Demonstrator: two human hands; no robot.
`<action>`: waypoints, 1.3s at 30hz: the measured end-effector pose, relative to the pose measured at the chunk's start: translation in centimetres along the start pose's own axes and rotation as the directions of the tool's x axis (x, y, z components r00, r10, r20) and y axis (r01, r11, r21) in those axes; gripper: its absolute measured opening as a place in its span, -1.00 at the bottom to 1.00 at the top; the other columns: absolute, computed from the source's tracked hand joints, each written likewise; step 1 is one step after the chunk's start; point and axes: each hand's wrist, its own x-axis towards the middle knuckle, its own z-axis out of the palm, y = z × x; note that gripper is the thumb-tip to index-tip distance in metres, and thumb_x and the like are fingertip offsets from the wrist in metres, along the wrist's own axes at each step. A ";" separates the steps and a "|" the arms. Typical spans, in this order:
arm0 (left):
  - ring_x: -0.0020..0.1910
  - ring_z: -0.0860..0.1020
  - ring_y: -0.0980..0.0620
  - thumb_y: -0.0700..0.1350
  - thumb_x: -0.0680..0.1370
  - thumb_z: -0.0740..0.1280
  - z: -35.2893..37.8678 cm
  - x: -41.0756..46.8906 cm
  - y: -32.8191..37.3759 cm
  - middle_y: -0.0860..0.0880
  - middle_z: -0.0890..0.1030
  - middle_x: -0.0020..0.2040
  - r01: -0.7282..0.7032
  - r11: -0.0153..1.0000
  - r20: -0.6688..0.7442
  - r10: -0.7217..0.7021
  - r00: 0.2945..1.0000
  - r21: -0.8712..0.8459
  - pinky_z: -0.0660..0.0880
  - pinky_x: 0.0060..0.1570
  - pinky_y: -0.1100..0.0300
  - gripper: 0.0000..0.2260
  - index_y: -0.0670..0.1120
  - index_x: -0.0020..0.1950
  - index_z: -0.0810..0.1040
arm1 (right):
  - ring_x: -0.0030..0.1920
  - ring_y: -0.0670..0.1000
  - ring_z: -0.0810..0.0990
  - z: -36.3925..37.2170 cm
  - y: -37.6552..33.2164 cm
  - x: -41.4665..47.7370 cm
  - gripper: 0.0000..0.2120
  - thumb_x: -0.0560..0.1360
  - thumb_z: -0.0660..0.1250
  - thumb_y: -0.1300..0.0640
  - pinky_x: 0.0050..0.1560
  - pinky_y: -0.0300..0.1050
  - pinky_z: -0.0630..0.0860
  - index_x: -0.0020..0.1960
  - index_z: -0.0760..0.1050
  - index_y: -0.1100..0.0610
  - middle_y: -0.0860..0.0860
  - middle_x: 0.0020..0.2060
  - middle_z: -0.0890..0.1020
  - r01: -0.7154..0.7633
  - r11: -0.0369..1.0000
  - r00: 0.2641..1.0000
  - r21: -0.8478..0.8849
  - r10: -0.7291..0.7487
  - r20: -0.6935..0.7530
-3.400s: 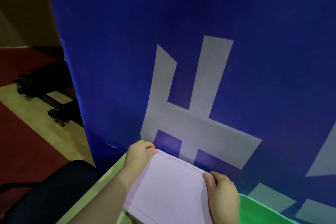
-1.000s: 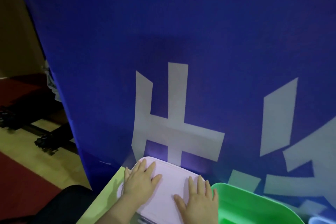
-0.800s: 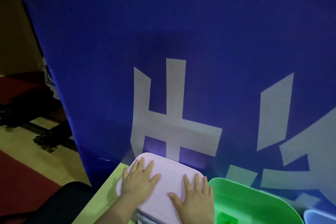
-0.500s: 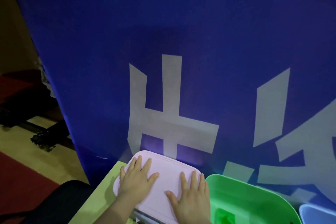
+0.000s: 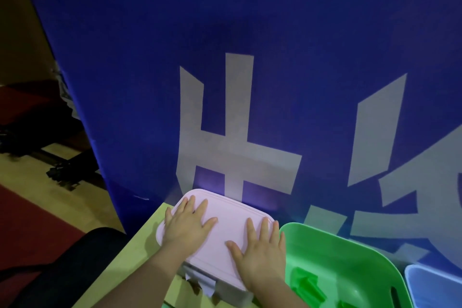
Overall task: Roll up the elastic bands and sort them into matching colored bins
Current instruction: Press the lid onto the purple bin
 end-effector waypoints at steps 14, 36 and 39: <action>0.50 0.02 0.01 0.19 0.61 -0.10 -0.9 -4.2 -0.3 0.02 0.07 0.53 0.022 0.998 -0.062 -0.026 0.998 -0.052 -0.11 0.44 -0.05 -0.54 0.13 0.50 0.04 | 0.50 0.15 -0.04 -0.7 -0.3 -1.1 -0.07 0.24 -0.49 -0.36 0.45 0.14 -0.13 0.50 0.03 -0.05 0.03 0.51 0.09 0.033 0.998 0.996 0.050 -0.028 -0.090; 0.51 -0.05 -0.02 0.21 0.59 -0.10 -1.4 -6.8 0.8 0.01 -0.03 0.54 0.022 0.999 -0.186 -0.027 0.982 -0.033 -0.08 0.42 -0.09 -0.50 0.14 0.51 -0.07 | 0.41 0.11 0.23 -1.4 -1.7 -3.5 -0.18 0.35 -0.41 -0.29 0.42 0.15 -0.05 0.40 0.27 -0.01 0.02 0.38 0.37 0.162 0.982 0.963 0.092 -0.137 -0.232; 0.51 -0.06 -0.02 0.21 0.59 -0.11 -1.8 -9.3 0.3 0.01 -0.03 0.54 0.040 0.998 -0.233 -0.050 0.971 -0.049 -0.08 0.42 -0.08 -0.50 0.15 0.51 -0.10 | 0.39 0.06 0.26 -1.8 -3.0 -5.4 -0.31 0.46 -0.35 -0.21 0.44 0.15 -0.08 0.39 0.28 -0.02 -0.03 0.36 0.39 0.286 0.955 0.935 0.074 -0.261 -0.239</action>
